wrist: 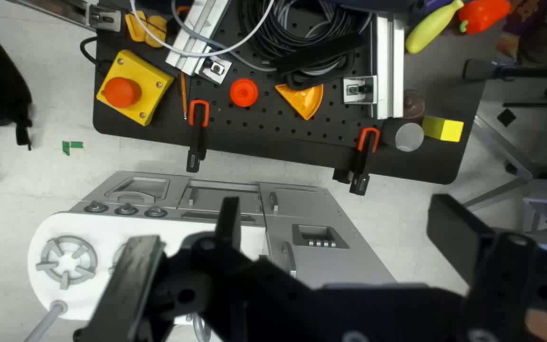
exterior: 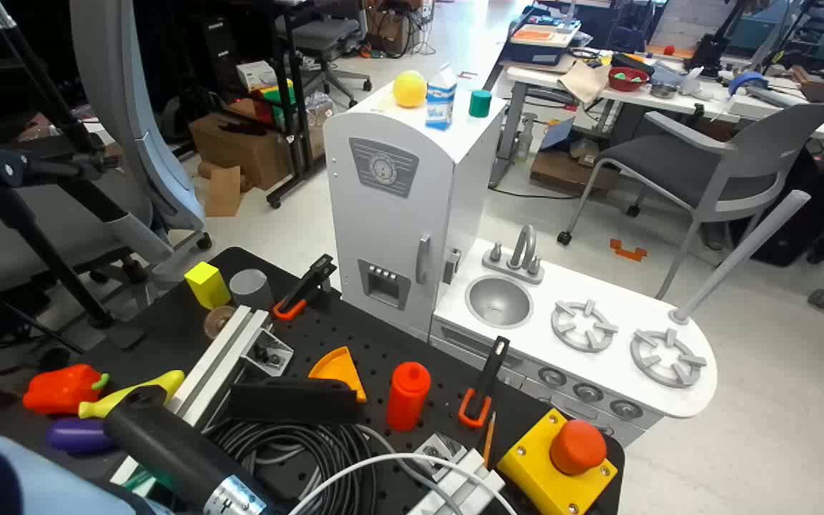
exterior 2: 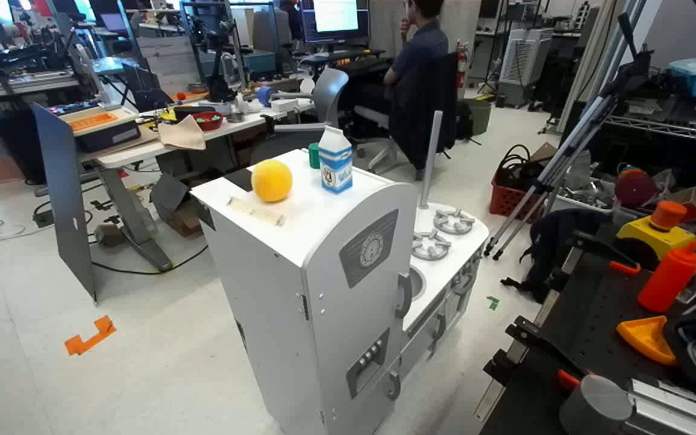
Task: Move the green block closer to you
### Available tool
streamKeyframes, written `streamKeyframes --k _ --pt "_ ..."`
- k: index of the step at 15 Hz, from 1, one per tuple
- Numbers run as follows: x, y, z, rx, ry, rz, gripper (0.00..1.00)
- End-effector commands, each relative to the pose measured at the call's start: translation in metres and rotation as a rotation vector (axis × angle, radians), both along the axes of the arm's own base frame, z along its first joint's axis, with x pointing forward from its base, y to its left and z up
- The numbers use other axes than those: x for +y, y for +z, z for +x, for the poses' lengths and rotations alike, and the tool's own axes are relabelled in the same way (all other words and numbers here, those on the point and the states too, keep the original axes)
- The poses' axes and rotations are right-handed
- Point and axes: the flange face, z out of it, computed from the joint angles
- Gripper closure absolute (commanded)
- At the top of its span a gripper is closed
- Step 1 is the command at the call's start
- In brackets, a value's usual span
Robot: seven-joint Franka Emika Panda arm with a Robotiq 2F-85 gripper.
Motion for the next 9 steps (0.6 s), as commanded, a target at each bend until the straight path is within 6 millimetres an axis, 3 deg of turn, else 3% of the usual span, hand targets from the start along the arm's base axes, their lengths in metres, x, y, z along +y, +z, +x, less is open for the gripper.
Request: streamKeyframes --k 1,7,9 --pt "0.0001 0.0008 0.0002 0.0 0.0 0.0 0.0" --pt "0.0 0.0013 0.0002 -0.001 0.0 0.0 0.0" --pt "0.0007 0.0007 0.0095 -0.013 -0.019 0.007 0.0"
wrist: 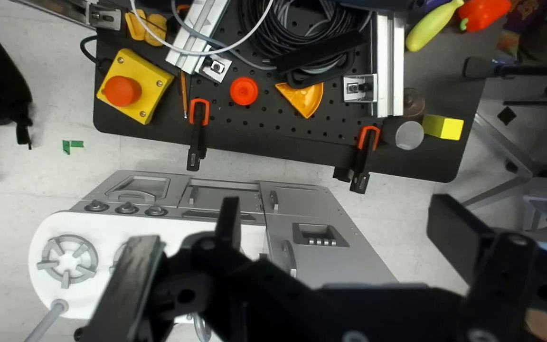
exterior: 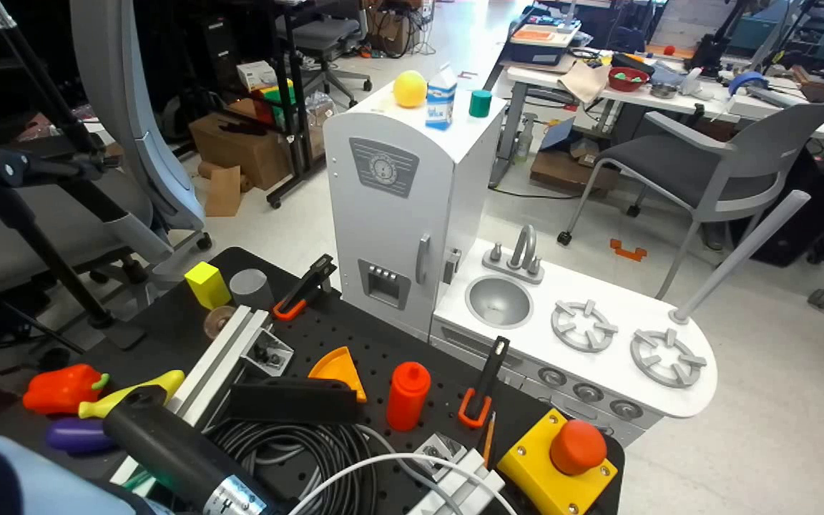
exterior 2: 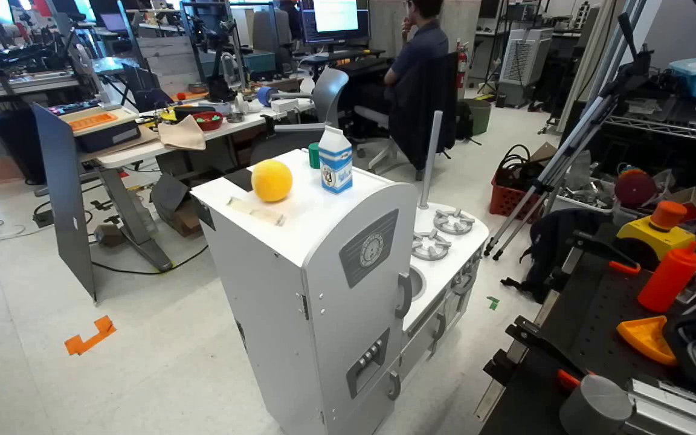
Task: Move the green block closer to you
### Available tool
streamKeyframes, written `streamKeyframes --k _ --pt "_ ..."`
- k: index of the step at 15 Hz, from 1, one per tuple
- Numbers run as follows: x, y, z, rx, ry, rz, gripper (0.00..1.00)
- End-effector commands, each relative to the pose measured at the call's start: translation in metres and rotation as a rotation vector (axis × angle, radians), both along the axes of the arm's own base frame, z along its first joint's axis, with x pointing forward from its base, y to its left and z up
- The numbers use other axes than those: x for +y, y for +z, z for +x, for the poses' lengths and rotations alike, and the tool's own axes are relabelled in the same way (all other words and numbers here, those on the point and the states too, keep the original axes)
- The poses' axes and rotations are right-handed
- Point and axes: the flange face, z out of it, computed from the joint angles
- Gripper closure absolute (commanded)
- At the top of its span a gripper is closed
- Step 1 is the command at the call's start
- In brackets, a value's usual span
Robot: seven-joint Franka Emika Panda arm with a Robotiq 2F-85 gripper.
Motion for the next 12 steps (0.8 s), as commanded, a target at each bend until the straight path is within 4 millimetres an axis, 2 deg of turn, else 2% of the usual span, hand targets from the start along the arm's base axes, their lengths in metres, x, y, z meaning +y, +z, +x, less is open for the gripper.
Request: streamKeyframes --k 1,4,6,12 --pt "0.0 -0.001 0.018 -0.007 -0.048 0.019 0.0" --pt "-0.009 -0.006 0.055 -0.015 -0.16 0.05 0.0" --pt "-0.014 -0.011 0.088 -0.013 -0.226 0.069 0.0" --pt "-0.011 -0.035 0.208 -0.027 -0.456 0.159 0.0"
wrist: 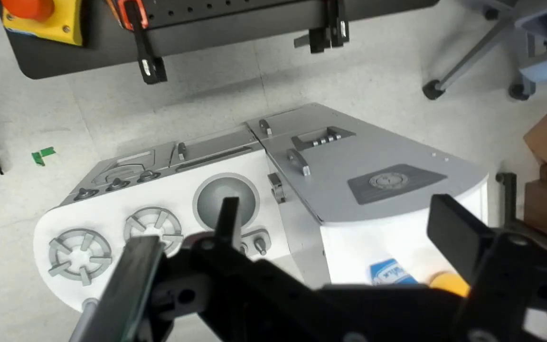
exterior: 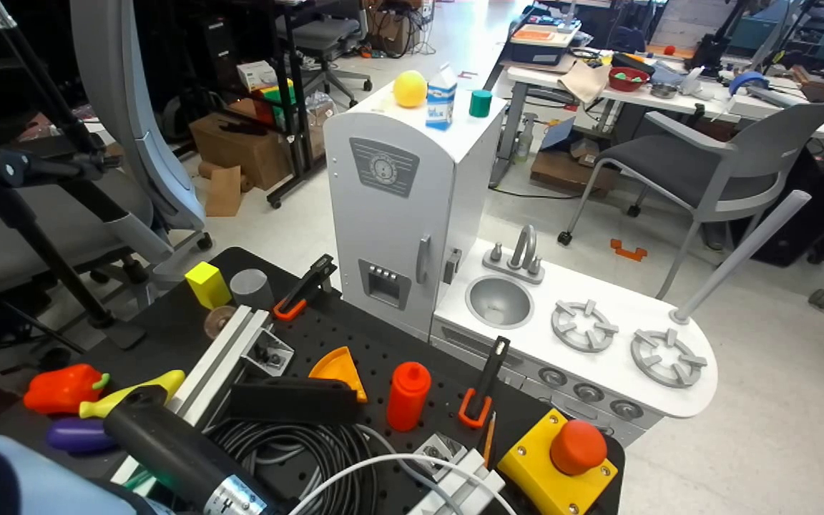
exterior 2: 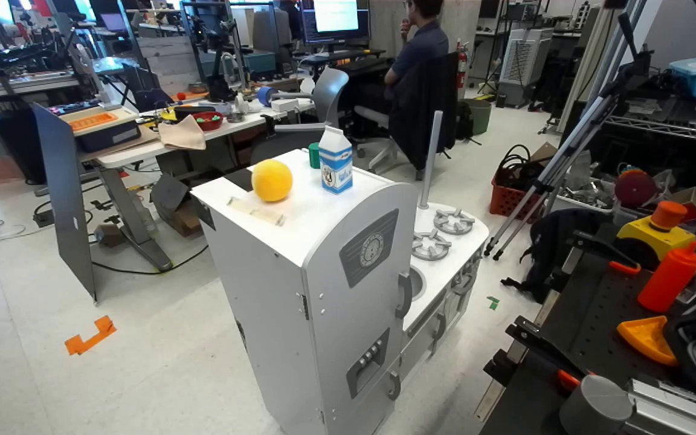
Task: Move the green block closer to you
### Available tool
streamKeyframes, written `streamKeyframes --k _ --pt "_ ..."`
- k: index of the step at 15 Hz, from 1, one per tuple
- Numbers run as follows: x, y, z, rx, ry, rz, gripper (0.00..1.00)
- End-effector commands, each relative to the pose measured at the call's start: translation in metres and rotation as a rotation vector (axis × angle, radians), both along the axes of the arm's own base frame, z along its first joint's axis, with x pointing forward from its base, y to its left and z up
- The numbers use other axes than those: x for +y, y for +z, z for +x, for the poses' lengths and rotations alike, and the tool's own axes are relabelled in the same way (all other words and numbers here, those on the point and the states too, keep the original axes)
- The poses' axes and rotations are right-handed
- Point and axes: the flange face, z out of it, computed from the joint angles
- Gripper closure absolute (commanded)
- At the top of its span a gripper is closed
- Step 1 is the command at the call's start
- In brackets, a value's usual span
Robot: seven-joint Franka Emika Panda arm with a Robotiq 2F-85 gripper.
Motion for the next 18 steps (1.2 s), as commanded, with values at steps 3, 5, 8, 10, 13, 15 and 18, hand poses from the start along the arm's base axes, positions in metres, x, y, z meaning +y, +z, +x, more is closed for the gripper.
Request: streamKeyframes --k 3,5,8,10,13,15,18 --pt "-0.001 -0.028 0.12 0.023 -0.212 0.067 0.0" --pt "0.0 -0.042 0.157 0.035 -0.281 0.081 0.0" --pt "0.002 -0.064 0.204 0.06 -0.37 0.104 0.0" --pt "0.005 -0.079 0.231 0.066 -0.42 0.111 0.0" --pt "0.014 -0.103 0.264 0.071 -0.475 0.106 0.0" --pt "0.026 -0.122 0.281 0.073 -0.497 0.094 0.0" --pt "0.045 -0.151 0.3 0.075 -0.513 0.081 0.0"
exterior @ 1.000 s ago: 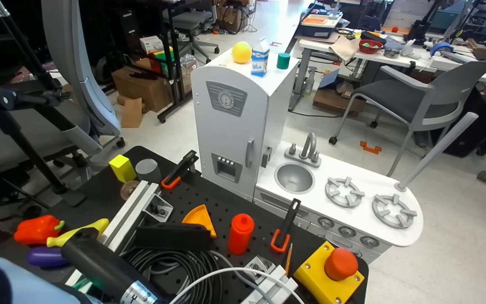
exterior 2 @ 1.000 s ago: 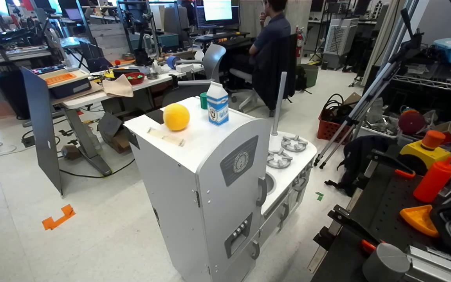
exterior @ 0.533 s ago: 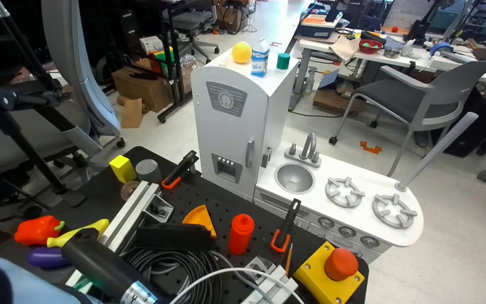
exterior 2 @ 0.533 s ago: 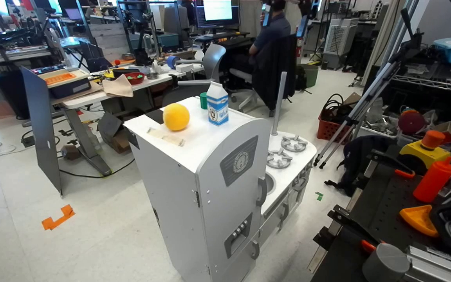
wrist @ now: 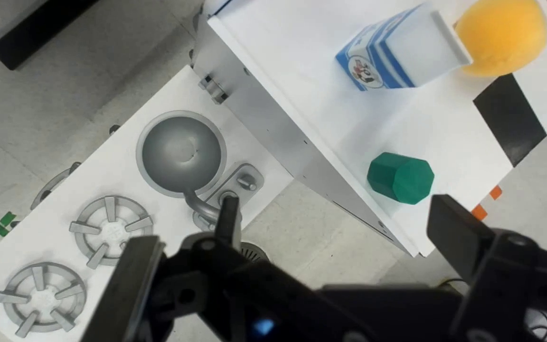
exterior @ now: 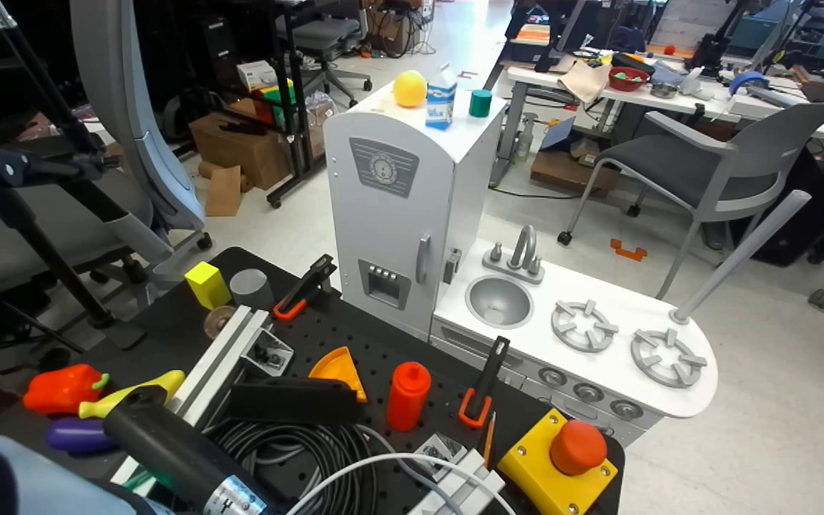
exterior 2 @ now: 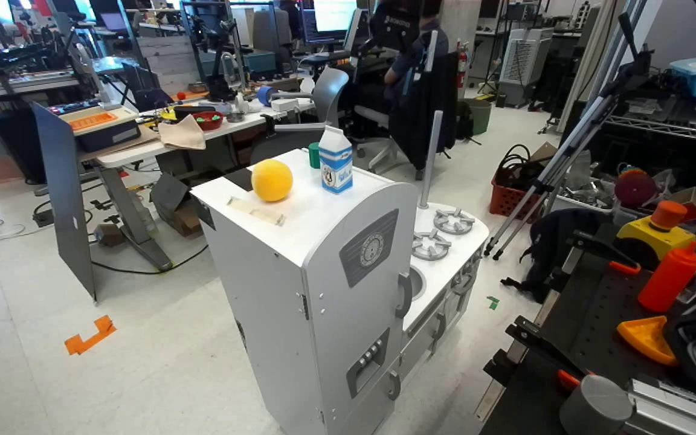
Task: Move the green block closer to you
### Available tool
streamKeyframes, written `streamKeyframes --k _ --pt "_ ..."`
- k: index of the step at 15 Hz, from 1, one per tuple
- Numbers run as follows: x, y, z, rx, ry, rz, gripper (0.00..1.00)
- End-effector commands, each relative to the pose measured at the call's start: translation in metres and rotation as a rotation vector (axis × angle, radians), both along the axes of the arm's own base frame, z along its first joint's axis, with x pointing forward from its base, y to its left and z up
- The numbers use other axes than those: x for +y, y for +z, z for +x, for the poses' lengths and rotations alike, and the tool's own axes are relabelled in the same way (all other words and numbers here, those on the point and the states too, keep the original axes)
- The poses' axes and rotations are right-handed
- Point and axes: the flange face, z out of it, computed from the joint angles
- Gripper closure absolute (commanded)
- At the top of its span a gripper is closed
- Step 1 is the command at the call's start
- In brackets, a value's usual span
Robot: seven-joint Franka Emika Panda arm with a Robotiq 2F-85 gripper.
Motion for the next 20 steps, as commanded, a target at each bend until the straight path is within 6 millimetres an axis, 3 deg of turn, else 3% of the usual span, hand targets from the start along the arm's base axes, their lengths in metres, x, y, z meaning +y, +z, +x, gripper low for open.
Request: streamKeyframes --k 1,7,14,20 --pt "0.022 -0.028 0.03 -0.014 -0.031 -0.008 0.0" --pt "0.051 -0.068 0.053 -0.001 -0.05 -0.033 0.0" --pt "0.079 -0.093 0.079 -0.021 -0.06 -0.052 0.0" --pt "0.088 -0.112 0.089 -0.019 -0.061 -0.083 0.0"
